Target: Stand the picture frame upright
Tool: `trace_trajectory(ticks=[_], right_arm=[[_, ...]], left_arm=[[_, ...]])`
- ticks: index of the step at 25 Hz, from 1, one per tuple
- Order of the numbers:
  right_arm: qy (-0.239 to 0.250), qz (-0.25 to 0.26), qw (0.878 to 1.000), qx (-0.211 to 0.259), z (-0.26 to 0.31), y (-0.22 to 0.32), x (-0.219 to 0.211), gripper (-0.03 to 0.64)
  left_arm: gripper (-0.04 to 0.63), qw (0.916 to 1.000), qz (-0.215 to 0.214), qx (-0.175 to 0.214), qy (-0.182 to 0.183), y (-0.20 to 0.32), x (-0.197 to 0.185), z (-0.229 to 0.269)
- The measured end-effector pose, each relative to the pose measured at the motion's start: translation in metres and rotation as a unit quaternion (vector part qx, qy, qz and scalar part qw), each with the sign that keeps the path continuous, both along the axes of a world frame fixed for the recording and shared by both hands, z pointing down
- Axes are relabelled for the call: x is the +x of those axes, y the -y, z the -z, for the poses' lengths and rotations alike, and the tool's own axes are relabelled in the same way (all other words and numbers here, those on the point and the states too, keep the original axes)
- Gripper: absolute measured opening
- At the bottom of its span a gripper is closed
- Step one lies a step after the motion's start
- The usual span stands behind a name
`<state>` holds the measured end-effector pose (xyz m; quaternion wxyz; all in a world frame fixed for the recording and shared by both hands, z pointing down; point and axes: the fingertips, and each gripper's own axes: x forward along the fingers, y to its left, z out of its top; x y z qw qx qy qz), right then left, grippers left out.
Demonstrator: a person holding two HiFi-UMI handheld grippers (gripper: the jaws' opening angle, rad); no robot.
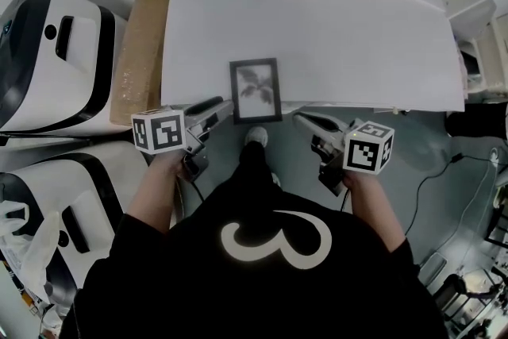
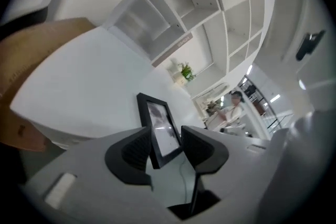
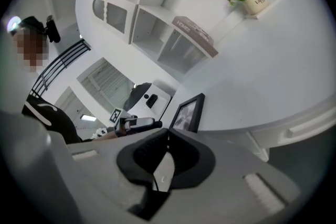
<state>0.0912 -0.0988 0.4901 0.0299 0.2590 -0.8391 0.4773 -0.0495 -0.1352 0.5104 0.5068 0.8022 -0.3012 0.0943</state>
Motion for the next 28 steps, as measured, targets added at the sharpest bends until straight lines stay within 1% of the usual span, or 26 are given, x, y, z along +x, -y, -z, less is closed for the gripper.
trace_trajectory(ticks=[1, 2, 4, 6, 8, 9, 12, 18, 20, 21, 22, 25, 28], right_arm=[[0.01, -0.001, 1.0, -0.014, -0.005, 0.002, 0.0, 0.036], [0.02, -0.003, 0.999, -0.028, -0.011, 0.004, -0.001, 0.112], [0.033, -0.009, 0.998, -0.054, -0.024, 0.008, 0.0, 0.117], [0.054, -0.017, 0.995, -0.078, -0.033, 0.014, -0.004, 0.121], [0.068, -0.019, 0.993, -0.098, -0.038, 0.019, -0.01, 0.154], [0.063, -0.017, 0.992, -0.105, -0.043, 0.02, -0.012, 0.156], [0.041, -0.005, 0.992, -0.116, -0.055, 0.023, -0.016, 0.156], [0.048, 0.01, 0.987, -0.151, -0.068, 0.021, -0.027, 0.155], [0.058, 0.012, 0.986, -0.155, -0.069, 0.023, -0.029, 0.154], [0.06, 0.018, 0.987, -0.151, -0.069, 0.024, -0.031, 0.143], [0.06, 0.024, 0.987, -0.147, -0.069, 0.026, -0.032, 0.143], [0.064, 0.029, 0.985, -0.156, -0.071, 0.027, -0.034, 0.092], [0.069, 0.027, 0.984, -0.16, -0.069, 0.026, -0.036, 0.092]], left_arm=[[0.173, 0.9994, -0.005, -0.011, -0.031, -0.006, 0.0, 0.0], [0.173, 0.9982, -0.007, -0.024, -0.054, -0.011, -0.002, -0.004], [0.173, 0.9945, 0.002, -0.057, -0.088, -0.016, -0.005, -0.016], [0.178, 0.9886, 0.021, -0.087, -0.121, -0.015, -0.007, -0.027], [0.19, 0.9823, 0.034, -0.105, -0.151, -0.012, -0.005, -0.033], [0.193, 0.9809, 0.033, -0.109, -0.158, -0.011, -0.003, -0.036], [0.209, 0.9824, 0.013, -0.112, -0.149, -0.012, 0.002, -0.048], [0.209, 0.9785, 0.006, -0.132, -0.159, -0.013, 0.011, -0.06], [0.209, 0.9783, -0.001, -0.135, -0.157, -0.013, 0.013, -0.062], [0.207, 0.9783, -0.002, -0.135, -0.157, -0.013, 0.013, -0.063], [0.202, 0.9784, -0.003, -0.135, -0.157, -0.012, 0.013, -0.063], [0.175, 0.9781, -0.003, -0.13, -0.163, -0.008, 0.015, -0.06], [0.123, 0.9782, -0.007, -0.125, -0.166, -0.01, 0.017, -0.054]])
